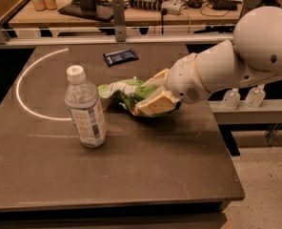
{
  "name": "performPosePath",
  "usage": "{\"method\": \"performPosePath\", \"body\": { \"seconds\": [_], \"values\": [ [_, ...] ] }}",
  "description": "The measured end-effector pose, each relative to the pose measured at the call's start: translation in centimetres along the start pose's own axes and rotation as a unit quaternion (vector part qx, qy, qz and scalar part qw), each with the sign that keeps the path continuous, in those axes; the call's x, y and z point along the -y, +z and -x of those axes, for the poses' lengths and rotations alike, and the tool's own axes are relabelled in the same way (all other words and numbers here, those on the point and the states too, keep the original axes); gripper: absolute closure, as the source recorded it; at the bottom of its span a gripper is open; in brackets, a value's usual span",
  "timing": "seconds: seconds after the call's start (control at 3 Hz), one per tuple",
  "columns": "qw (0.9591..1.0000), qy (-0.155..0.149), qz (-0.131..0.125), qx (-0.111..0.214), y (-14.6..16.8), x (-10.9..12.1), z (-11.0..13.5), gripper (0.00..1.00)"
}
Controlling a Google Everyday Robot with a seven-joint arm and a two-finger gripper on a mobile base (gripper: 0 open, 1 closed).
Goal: Pick green rice chip bag
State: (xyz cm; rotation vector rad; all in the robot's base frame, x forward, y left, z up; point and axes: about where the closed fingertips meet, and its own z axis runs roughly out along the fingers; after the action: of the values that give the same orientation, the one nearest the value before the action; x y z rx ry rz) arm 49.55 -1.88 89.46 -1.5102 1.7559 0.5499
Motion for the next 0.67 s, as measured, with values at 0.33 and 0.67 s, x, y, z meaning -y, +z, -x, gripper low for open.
{"method": "performPosePath", "body": {
  "seconds": [0.33,0.67],
  "values": [
    [0.9996,0.013,-0.014,0.02,-1.3,0.4,0.6,1.0],
    [0.9966,0.028,-0.026,0.073,-3.3,1.3,1.7,1.0]
  ]
}}
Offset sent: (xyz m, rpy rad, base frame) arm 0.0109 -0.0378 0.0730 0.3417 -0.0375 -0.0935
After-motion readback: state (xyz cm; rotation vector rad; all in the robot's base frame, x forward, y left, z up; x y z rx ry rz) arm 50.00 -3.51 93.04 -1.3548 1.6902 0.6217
